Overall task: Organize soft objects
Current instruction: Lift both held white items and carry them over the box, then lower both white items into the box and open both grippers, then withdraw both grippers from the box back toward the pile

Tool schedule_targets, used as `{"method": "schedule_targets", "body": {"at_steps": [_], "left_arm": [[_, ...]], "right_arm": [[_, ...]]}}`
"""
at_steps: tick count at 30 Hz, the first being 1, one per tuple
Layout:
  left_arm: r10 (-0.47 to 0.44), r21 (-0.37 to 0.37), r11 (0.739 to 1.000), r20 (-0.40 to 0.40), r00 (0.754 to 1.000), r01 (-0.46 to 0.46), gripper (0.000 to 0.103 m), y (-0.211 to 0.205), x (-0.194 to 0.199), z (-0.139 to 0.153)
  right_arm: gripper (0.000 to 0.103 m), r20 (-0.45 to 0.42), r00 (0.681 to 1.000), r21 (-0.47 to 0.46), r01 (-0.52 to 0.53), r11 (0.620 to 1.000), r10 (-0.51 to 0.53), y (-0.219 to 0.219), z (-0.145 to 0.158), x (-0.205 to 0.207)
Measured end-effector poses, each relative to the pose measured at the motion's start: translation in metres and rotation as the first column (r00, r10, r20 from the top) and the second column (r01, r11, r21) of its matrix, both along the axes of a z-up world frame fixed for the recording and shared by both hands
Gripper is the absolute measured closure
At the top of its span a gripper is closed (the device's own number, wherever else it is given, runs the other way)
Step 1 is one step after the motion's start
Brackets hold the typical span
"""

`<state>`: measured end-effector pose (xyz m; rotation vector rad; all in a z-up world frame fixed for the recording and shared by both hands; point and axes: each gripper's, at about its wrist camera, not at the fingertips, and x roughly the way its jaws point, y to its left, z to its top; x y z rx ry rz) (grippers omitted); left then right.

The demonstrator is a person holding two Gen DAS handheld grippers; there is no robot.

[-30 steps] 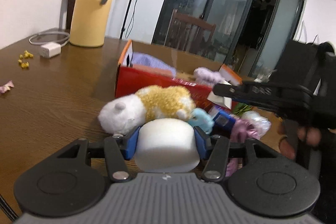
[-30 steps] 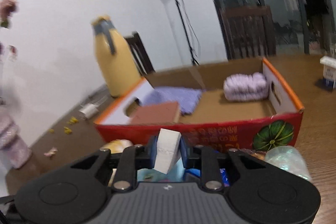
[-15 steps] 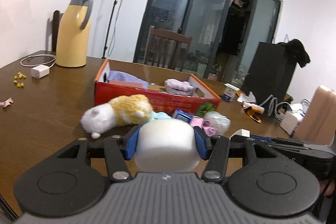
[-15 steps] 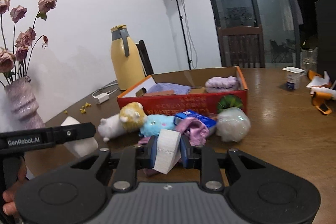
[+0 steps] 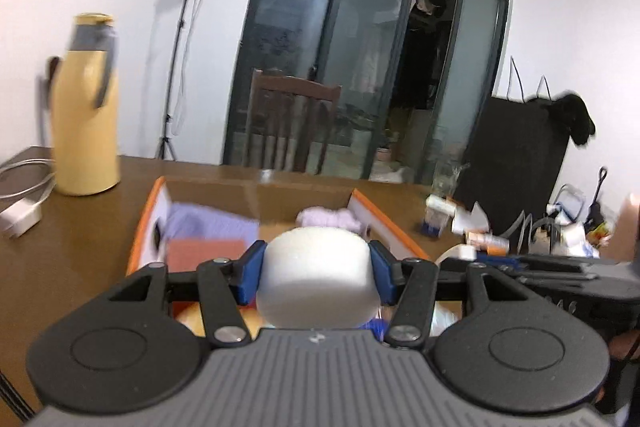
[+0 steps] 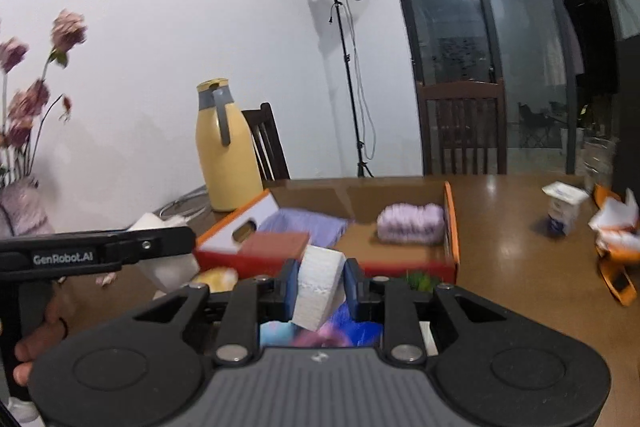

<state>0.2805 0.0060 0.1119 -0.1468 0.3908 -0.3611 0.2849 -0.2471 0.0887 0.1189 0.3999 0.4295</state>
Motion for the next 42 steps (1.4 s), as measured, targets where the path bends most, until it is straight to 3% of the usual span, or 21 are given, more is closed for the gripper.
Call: {"method": "schedule_targets", "body": {"at_steps": [5, 9, 12, 14, 15, 16, 17, 18, 19, 23, 28, 35, 42], "left_arm": [[-0.027, 0.015, 0.999, -0.135, 0.991, 0.029, 0.047, -0.006, 0.132, 0.006], [0.005, 0.016, 1.0, -0.272, 0.962, -0.001, 0.047, -0.01, 0.22, -0.008], [0.021, -0.016, 0.999, -0.352, 0.936, -0.028, 0.046, -0.009, 0.269, -0.022], [0.025, -0.014, 0.999, -0.385, 0.923, -0.033, 0.04, -0.013, 0.291, -0.032], [0.036, -0.014, 0.999, -0.394, 0.918, -0.045, 0.024, -0.013, 0.298, -0.036], [0.043, -0.017, 0.998, -0.394, 0.918, -0.054, 0.016, -0.014, 0.303, -0.04], [0.037, -0.017, 0.999, -0.387, 0.921, -0.047, 0.016, -0.013, 0.308, -0.042], [0.026, -0.008, 0.999, -0.381, 0.924, -0.031, 0.016, -0.014, 0.309, -0.044], [0.024, 0.004, 1.0, -0.374, 0.927, -0.025, 0.015, -0.015, 0.31, -0.045], [0.029, -0.01, 0.999, -0.363, 0.931, -0.034, 0.013, -0.011, 0.301, -0.04], [0.053, 0.025, 0.999, -0.327, 0.944, -0.047, 0.013, -0.005, 0.278, -0.013], [0.087, 0.106, 0.992, -0.229, 0.97, -0.065, 0.012, 0.019, 0.198, 0.033], [0.104, 0.061, 0.994, -0.193, 0.976, -0.094, 0.009, 0.038, 0.107, 0.059]], "right_arm": [[0.079, -0.089, 0.994, 0.021, -0.063, 0.998, 0.065, 0.011, 0.013, 0.117], [0.079, -0.23, 0.969, 0.055, -0.073, 0.996, 0.084, 0.022, 0.004, 0.214], [0.077, -0.292, 0.954, 0.006, -0.067, 0.998, 0.066, 0.039, -0.009, 0.266], [0.076, -0.324, 0.944, -0.034, -0.075, 0.997, 0.06, 0.05, -0.018, 0.289], [0.075, -0.338, 0.94, -0.05, -0.07, 0.996, 0.049, 0.055, -0.023, 0.298], [0.062, -0.349, 0.936, -0.061, -0.066, 0.996, 0.041, 0.058, -0.027, 0.304], [0.053, -0.353, 0.935, -0.063, -0.059, 0.996, 0.033, 0.06, -0.03, 0.308], [0.04, -0.347, 0.937, -0.06, -0.05, 0.997, 0.026, 0.061, -0.032, 0.309], [0.038, -0.339, 0.94, -0.058, -0.046, 0.997, 0.024, 0.061, -0.033, 0.306], [0.038, -0.323, 0.946, -0.056, -0.037, 0.998, 0.017, 0.058, -0.027, 0.303], [0.037, -0.283, 0.959, -0.082, -0.018, 0.996, -0.006, 0.046, -0.005, 0.281], [0.036, -0.203, 0.977, -0.112, 0.04, 0.993, -0.062, 0.005, 0.046, 0.211], [0.029, -0.157, 0.982, -0.085, 0.093, 0.992, -0.105, -0.019, 0.059, 0.13]]}}
